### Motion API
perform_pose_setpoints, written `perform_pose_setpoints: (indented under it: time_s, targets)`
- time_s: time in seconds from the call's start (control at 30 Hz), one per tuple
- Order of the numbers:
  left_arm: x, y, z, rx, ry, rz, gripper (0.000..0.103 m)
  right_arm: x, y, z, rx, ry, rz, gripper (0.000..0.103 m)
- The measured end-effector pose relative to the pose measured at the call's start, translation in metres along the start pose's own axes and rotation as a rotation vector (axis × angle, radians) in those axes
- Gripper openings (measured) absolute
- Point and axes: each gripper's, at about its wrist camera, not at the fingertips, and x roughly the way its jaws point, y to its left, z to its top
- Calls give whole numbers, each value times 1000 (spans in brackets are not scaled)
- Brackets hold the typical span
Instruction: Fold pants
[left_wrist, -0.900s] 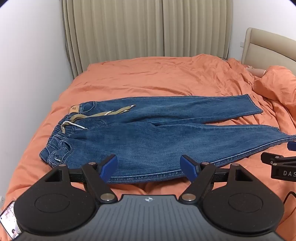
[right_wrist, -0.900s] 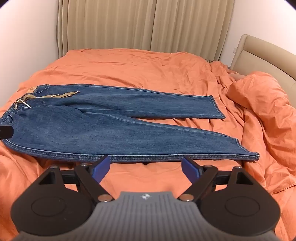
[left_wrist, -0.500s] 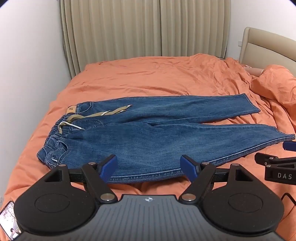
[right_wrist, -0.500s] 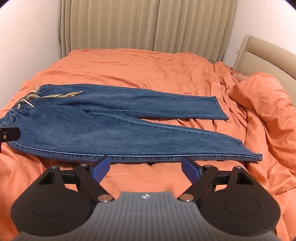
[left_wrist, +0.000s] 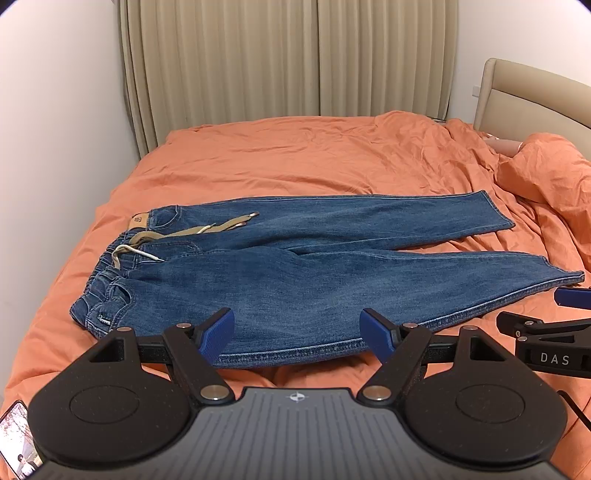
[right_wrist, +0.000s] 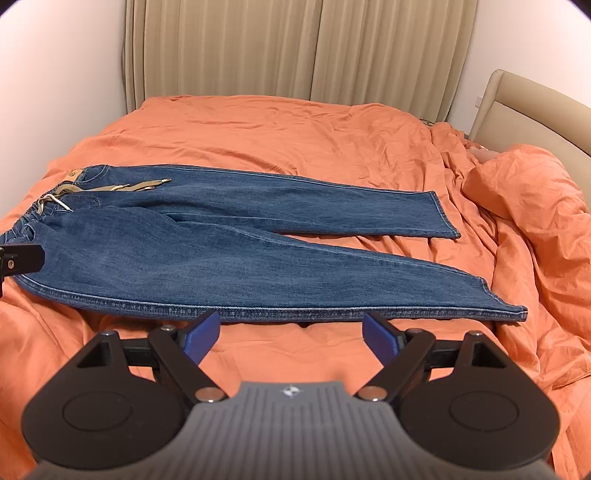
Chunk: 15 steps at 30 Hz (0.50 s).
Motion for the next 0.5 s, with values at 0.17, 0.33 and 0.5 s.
perform_pose_setpoints:
  time_s: [0.17, 0.33, 0.5]
  targets:
    - [0, 1, 2, -3, 0, 2, 90, 1, 3, 0, -3, 1, 2, 81]
    - [0, 2, 2, -2, 1, 2, 90, 0, 3, 1, -3, 0, 7, 81]
    - [0, 4, 2, -6, 2, 4, 90, 0, 2, 1, -3, -3, 6, 81]
